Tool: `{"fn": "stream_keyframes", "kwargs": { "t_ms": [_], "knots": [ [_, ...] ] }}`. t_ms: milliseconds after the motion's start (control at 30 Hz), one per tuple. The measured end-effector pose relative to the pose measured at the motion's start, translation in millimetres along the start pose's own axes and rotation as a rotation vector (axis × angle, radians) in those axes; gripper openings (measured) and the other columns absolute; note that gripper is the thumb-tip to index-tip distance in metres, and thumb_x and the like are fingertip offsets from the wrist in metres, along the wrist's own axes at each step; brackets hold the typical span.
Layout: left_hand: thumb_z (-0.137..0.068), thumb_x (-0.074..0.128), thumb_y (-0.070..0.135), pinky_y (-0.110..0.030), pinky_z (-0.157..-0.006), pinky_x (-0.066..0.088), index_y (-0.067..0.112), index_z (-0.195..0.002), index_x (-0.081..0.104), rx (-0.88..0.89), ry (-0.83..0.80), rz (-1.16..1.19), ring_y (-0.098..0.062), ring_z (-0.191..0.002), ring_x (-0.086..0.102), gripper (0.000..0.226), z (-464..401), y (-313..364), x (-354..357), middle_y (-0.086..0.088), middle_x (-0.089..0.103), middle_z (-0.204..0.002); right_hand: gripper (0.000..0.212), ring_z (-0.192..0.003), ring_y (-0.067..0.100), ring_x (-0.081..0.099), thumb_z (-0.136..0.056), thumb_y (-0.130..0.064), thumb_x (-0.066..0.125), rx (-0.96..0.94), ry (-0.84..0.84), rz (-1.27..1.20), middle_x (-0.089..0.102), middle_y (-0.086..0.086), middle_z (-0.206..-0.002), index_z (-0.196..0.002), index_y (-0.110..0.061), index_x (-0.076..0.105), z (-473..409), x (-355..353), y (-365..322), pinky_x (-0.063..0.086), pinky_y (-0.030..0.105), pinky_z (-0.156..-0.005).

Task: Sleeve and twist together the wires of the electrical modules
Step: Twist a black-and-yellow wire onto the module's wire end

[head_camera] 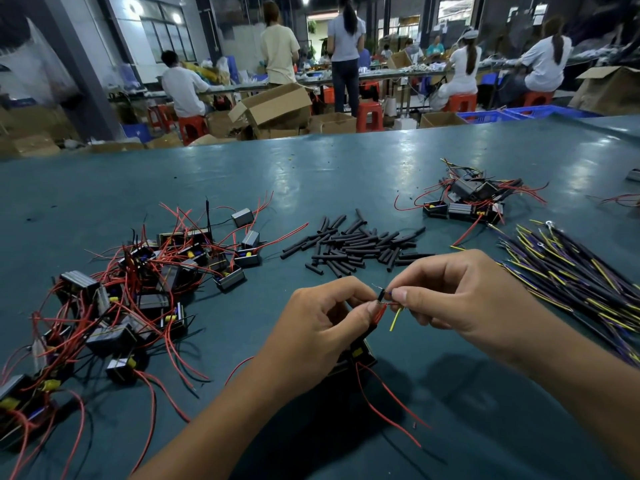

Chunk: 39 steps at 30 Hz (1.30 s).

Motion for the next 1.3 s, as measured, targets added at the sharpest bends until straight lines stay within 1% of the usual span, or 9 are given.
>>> {"fn": "stream_keyframes", "kwargs": {
  "t_ms": [67,333,567,767,900,1033,1133,1200,1300],
  "knots": [
    [-0.092,0.059,0.044,-0.048,-0.052,0.041,0.029,-0.087,0.067,0.0,0.001,0.003,-0.034,-0.059,0.049,0.018,0,0,1,-0.006,0.056,-0.067,0.01,-0.053,0.011,0.049,-0.085,-0.016,0.071,-0.008,0.015,-0.016,0.06,0.001,-0.055,-0.077,-0.019,0.077,1,1,1,0.035,0.019,-0.048],
    [-0.093,0.059,0.046,-0.046,-0.052,0.041,0.029,-0.089,0.067,-0.005,0.002,0.001,-0.034,-0.061,0.05,0.019,0,-1,2,-0.007,0.059,-0.07,0.013,-0.05,0.006,0.051,-0.086,-0.008,0.071,-0.036,0.065,-0.05,0.061,-0.004,-0.054,-0.076,-0.013,0.076,1,4,3,0.039,0.011,-0.049],
    [-0.093,0.06,0.042,-0.042,-0.053,0.041,0.027,-0.09,0.068,-0.012,0.008,0.009,-0.032,-0.061,0.05,0.018,0,-2,4,-0.007,0.06,-0.071,0.01,-0.05,0.004,0.05,-0.085,-0.009,0.073,-0.049,0.063,-0.065,0.062,-0.004,-0.055,-0.076,-0.014,0.076,0,6,4,0.039,0.01,-0.05],
    [-0.094,0.061,0.039,-0.04,-0.052,0.041,0.026,-0.09,0.068,-0.007,0.018,-0.006,-0.03,-0.059,0.049,0.015,1,1,4,0.001,0.059,-0.068,0.01,-0.051,0.003,0.051,-0.083,-0.007,0.073,-0.067,0.095,-0.07,0.063,-0.003,-0.057,-0.074,-0.012,0.075,2,6,2,0.04,0.011,-0.05],
    [-0.095,0.061,0.036,-0.043,-0.053,0.04,0.025,-0.089,0.068,-0.012,0.021,-0.003,-0.032,-0.06,0.049,0.013,1,3,5,-0.004,0.06,-0.069,0.011,-0.053,0.004,0.051,-0.085,-0.005,0.072,-0.092,0.106,-0.074,0.062,-0.003,-0.058,-0.075,-0.01,0.073,2,10,3,0.041,0.013,-0.052],
    [-0.094,0.061,0.036,-0.045,-0.053,0.04,0.025,-0.088,0.067,-0.013,0.031,0.019,-0.035,-0.061,0.047,0.014,1,5,5,-0.014,0.057,-0.068,0.013,-0.055,0.005,0.05,-0.086,-0.004,0.072,-0.093,0.122,-0.075,0.062,-0.002,-0.06,-0.075,-0.012,0.072,1,12,6,0.041,0.016,-0.052],
    [-0.092,0.06,0.043,-0.046,-0.053,0.039,0.024,-0.088,0.067,-0.004,0.046,0.022,-0.036,-0.06,0.047,0.02,1,7,5,-0.017,0.057,-0.067,0.012,-0.055,0.005,0.051,-0.086,-0.007,0.073,-0.115,0.132,-0.009,0.062,-0.005,-0.06,-0.075,-0.013,0.072,1,11,6,0.041,0.017,-0.053],
    [-0.091,0.059,0.046,-0.044,-0.053,0.039,0.025,-0.087,0.067,0.005,0.047,0.002,-0.034,-0.059,0.047,0.023,1,6,4,-0.013,0.058,-0.066,0.011,-0.055,0.005,0.05,-0.085,-0.009,0.074,-0.118,0.136,0.003,0.062,-0.006,-0.059,-0.075,-0.014,0.073,1,9,5,0.04,0.016,-0.053],
    [-0.092,0.059,0.042,-0.039,-0.051,0.038,0.027,-0.086,0.065,0.024,0.042,-0.042,-0.023,-0.055,0.047,0.018,0,4,3,0.001,0.059,-0.065,0.01,-0.054,0.003,0.051,-0.085,-0.01,0.073,-0.118,0.122,-0.008,0.063,-0.005,-0.059,-0.075,-0.013,0.074,0,9,5,0.04,0.014,-0.053]
  ]
}}
Point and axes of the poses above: each hand's wrist, its own z-axis away from the middle knuckle, its own x-axis out of the palm, y = z × x, the point moved 4 cm from there along -z, towards the middle knuckle
